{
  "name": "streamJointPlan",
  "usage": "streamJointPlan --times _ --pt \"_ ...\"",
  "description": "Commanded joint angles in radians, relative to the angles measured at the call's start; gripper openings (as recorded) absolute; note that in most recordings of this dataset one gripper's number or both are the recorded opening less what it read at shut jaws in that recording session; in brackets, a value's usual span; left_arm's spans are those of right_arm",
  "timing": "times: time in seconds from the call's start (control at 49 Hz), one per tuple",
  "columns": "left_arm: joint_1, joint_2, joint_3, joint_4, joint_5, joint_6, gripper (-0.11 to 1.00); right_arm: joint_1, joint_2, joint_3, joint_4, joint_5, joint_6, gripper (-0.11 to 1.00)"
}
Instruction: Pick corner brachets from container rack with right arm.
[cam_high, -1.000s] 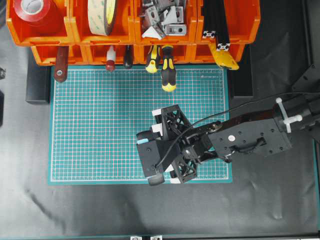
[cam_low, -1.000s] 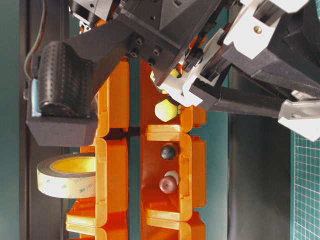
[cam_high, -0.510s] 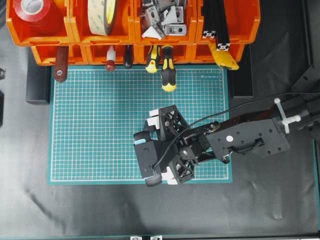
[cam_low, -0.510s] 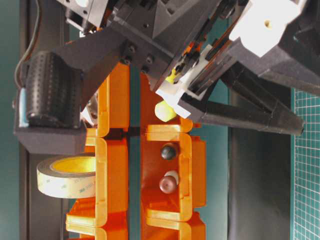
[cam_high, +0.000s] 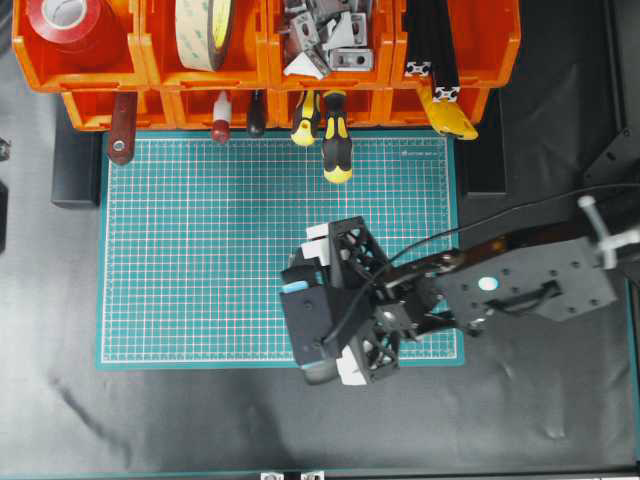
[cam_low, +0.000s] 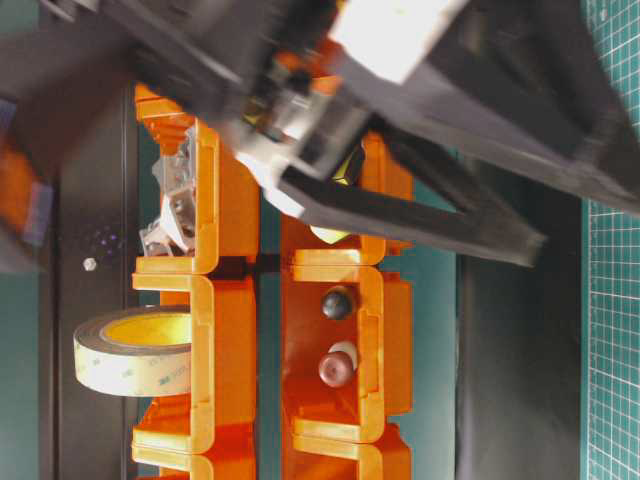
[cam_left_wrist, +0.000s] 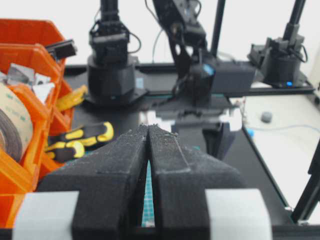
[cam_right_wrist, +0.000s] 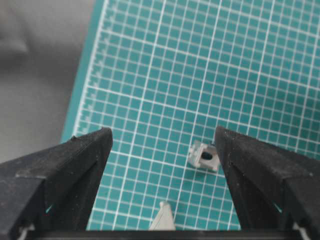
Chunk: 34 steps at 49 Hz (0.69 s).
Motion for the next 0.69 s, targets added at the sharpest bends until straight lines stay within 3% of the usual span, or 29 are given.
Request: streamJointPlan --times 0.0,0.184,0.673 --pt "-0.005 0.012 -0.029 0.003 -0.008 -0.003 0.0 0.023 -0.071 -0.023 0.002 0.034 0.002 0.79" --pt "-0.005 0.014 -0.028 0.003 -0.006 -0.003 0.0 0.046 -0.14 -0.017 0.002 0.098 0.002 0.79" --pt "-0.005 0.015 -0.028 0.003 -0.002 -0.002 0.0 0.049 -0.158 -0.009 0.002 0.103 0.002 0.79"
